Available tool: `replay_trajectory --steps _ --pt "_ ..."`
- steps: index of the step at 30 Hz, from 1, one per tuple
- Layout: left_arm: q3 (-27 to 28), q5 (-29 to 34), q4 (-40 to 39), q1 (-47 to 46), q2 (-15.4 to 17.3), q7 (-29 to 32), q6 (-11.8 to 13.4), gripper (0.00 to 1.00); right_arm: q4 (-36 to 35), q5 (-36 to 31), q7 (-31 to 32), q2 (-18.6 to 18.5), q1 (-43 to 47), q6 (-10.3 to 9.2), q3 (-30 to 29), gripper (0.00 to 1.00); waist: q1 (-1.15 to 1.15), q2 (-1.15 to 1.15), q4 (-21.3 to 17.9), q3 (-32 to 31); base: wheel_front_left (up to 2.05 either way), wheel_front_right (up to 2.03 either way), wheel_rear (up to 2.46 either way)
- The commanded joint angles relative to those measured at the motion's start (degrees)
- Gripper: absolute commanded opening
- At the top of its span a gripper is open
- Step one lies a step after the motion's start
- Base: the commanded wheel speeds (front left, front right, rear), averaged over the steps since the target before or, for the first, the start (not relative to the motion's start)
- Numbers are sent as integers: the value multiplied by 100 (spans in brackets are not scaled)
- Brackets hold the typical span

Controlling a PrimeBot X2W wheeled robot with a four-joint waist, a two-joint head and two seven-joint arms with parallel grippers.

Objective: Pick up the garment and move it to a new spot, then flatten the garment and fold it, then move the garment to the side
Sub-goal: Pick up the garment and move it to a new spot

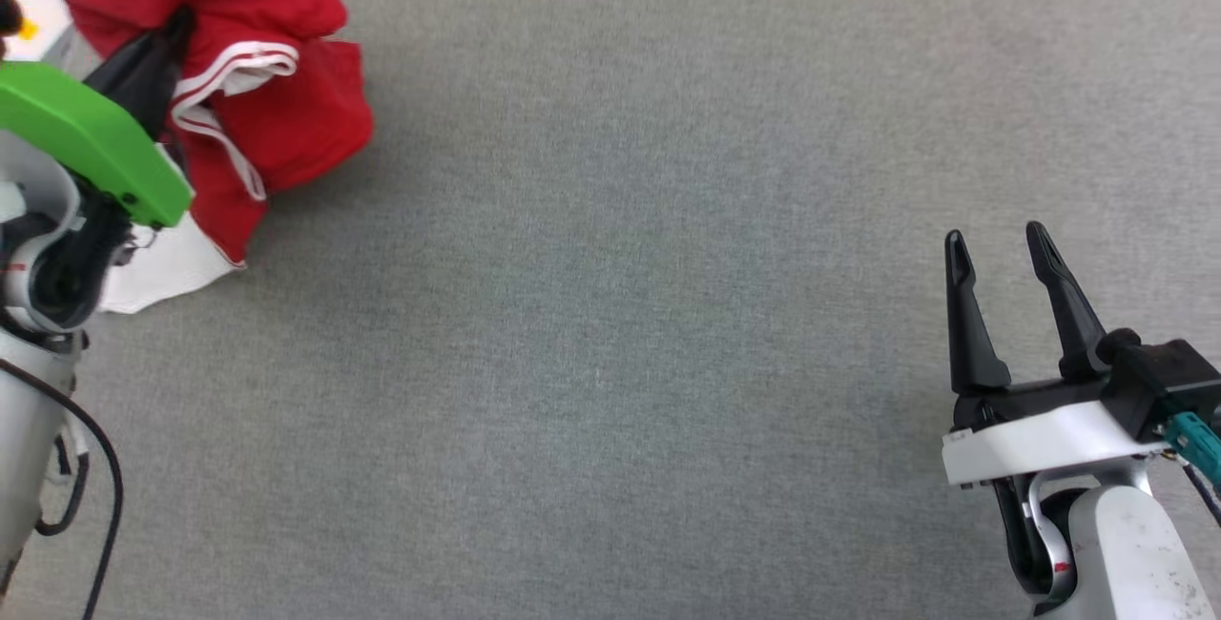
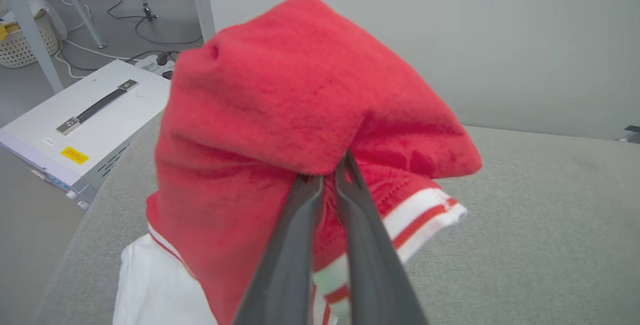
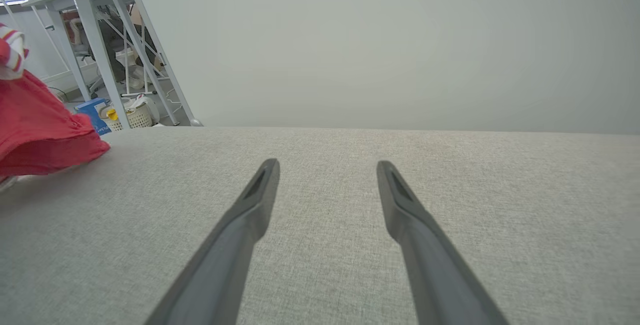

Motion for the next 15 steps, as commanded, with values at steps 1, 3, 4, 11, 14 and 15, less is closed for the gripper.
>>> replay_trajectory --steps 1,3,4,11,14,15 --pt "-36 134 -203 99 -61 -90 45 0 17 46 -12 -20 106 -5 -37 100 0 62 -186 -456 0 0 0" --pt "-103 208 -428 146 -123 -145 87 0 18 73 -12 -20 141 -5 -86 100 0 62 -264 -546 0 0 0" --pt "-159 266 -554 161 -177 -171 123 0 13 84 -12 -20 158 -5 -127 100 0 62 -313 -593 0 0 0" --pt "-662 643 -939 79 -754 -303 285 0 -20 153 -12 -20 211 -5 -441 100 0 62 -720 -827 0 0 0" --pt "-872 725 -879 -1 -1071 -358 297 0 -34 166 -12 -20 238 -5 -567 100 0 62 -913 -882 0 0 0" --pt "-973 774 -834 -30 -1203 -388 291 0 -40 176 -12 -20 241 -5 -615 100 0 62 -997 -889 0 0 0"
